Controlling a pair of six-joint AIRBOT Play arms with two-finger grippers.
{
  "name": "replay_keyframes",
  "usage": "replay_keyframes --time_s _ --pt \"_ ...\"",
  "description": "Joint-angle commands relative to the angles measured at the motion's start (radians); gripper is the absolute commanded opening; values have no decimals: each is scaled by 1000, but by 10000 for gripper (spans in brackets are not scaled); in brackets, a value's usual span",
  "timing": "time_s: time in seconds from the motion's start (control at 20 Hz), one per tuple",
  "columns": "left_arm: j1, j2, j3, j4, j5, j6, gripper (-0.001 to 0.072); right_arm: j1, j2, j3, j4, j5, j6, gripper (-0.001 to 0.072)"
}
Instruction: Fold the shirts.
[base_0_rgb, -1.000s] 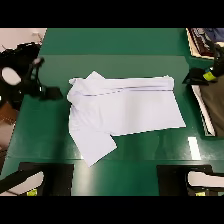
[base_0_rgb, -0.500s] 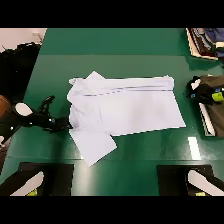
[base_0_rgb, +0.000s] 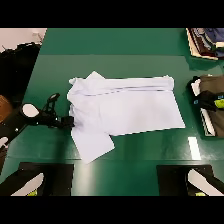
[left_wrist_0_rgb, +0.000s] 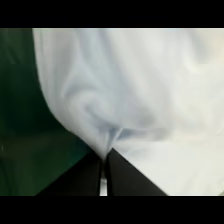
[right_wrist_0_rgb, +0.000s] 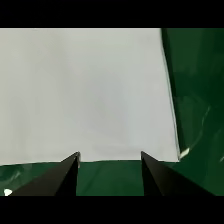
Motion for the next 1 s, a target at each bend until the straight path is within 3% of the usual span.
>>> replay_keyframes --time_s 0.0,0.25,0.4,0.65,0.7,0.85,0.95 --pt "-4 2 127 56 -60 -8 26 -19 -45 -27 -91 44 0 432" --pt "-4 0 208 68 -58 -14 26 -172 -85 -269 -69 -45 10 452" --pt "-4 0 208 56 -46 -17 26 -225 -148 -384 64 -87 -32 452" --pt "-4 0 208 43 -49 -18 26 -152 -202 -445 175 -191 -81 448" --pt "-4 0 208 43 -49 -18 26 -129 -195 -445 175 -217 -80 424" --pt "-4 0 208 42 -49 -19 26 -76 -149 -445 174 -291 -80 159" --pt "-4 1 208 37 -49 -19 26 -49 -107 -445 174 -324 -80 28"
